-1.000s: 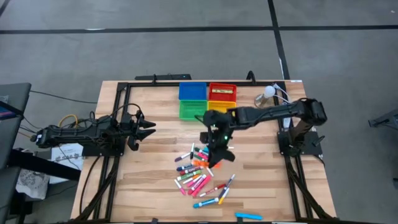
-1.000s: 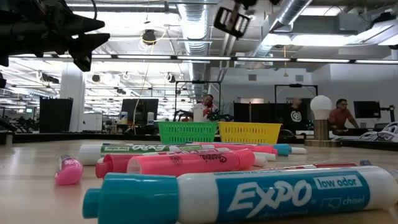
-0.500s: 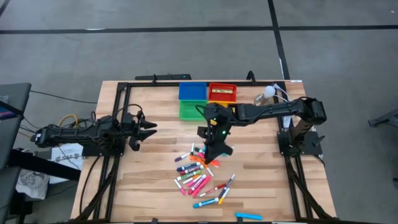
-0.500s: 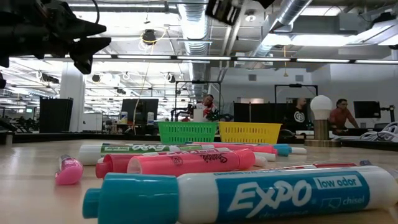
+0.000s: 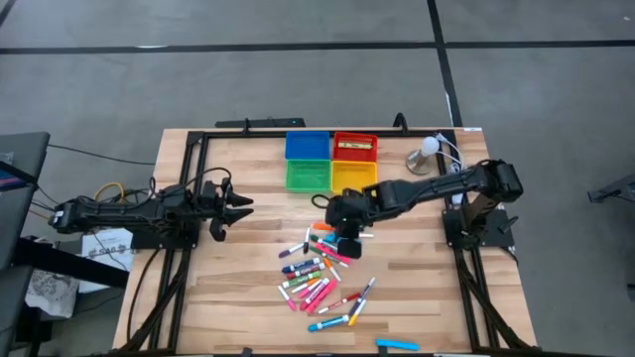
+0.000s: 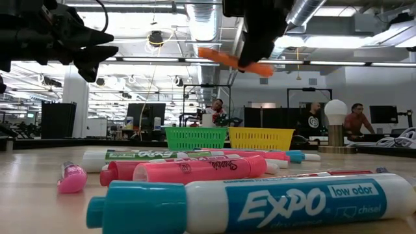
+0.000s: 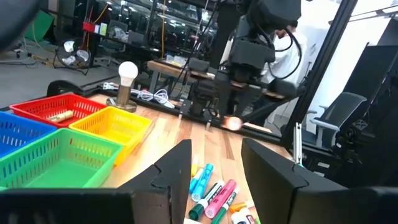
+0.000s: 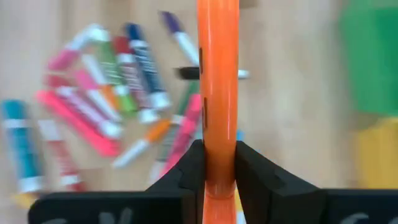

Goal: Pick & Place Markers
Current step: Put the orange marker in the red bin

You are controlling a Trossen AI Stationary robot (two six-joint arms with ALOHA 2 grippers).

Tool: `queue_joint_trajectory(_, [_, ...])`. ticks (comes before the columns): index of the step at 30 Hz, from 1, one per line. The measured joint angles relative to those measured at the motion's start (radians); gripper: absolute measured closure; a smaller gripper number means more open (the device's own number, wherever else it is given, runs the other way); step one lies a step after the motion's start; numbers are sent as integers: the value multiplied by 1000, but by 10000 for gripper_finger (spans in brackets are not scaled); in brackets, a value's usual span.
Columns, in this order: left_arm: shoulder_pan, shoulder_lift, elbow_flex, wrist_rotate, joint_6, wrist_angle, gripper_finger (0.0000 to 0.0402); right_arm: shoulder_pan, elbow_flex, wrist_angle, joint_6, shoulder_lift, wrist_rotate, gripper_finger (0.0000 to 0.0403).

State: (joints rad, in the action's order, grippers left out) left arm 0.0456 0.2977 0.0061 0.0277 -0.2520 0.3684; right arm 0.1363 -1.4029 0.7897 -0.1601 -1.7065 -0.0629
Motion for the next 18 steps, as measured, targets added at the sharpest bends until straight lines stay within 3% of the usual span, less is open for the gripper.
queue_joint_trajectory(8, [0,0,0,0,0,0,260,-54,-7,60,146,0,-257,346])
queue_joint_trajectory(18, [0,0,0,0,0,0,260,-275,-87,113,352,0,-278,346])
